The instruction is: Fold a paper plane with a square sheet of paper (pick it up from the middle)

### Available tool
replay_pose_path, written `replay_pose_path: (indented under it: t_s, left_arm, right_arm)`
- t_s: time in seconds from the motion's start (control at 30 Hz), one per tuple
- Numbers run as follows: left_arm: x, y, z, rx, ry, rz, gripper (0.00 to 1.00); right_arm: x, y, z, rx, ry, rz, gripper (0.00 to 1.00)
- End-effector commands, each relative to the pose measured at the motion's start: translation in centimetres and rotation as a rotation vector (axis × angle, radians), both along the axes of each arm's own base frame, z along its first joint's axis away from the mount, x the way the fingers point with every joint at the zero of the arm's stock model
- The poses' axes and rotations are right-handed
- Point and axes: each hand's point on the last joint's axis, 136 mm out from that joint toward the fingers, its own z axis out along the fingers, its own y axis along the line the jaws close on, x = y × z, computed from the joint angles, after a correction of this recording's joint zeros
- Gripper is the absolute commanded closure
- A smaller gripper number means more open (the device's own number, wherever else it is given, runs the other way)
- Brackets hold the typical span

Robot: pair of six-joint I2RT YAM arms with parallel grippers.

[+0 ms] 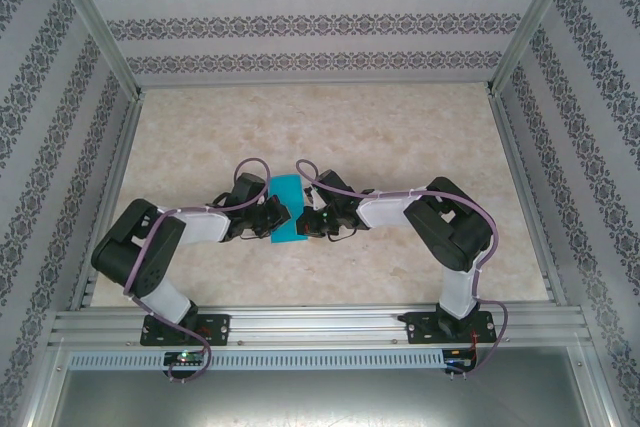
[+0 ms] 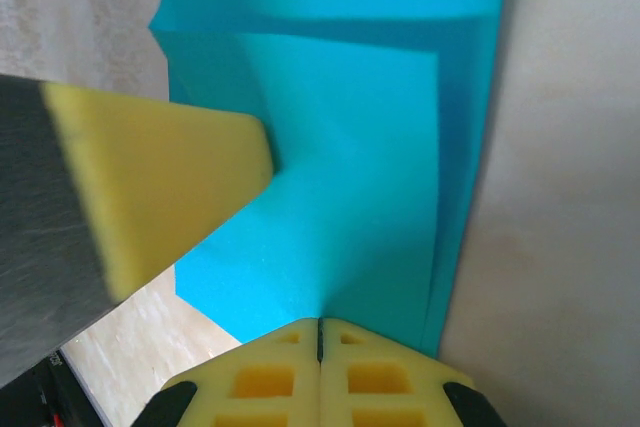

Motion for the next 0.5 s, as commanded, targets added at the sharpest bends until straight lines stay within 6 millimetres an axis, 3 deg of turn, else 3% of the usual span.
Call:
replay_pose_path:
  t_s: [0.0,0.47]
  left_arm:
    - [-0.7,1.1,-1.9,0.068,0.023,0.021,1.0]
    - [0.0,3.7,-2.3,0.154,0.039,0.069,1.0]
  right_arm:
    - [-1.7,-2.2,-2.8,-0.137,0.061,-0.018,1.0]
    - [-2.0,-2.4,-3.0,-0.15,0.066,-0.013,1.0]
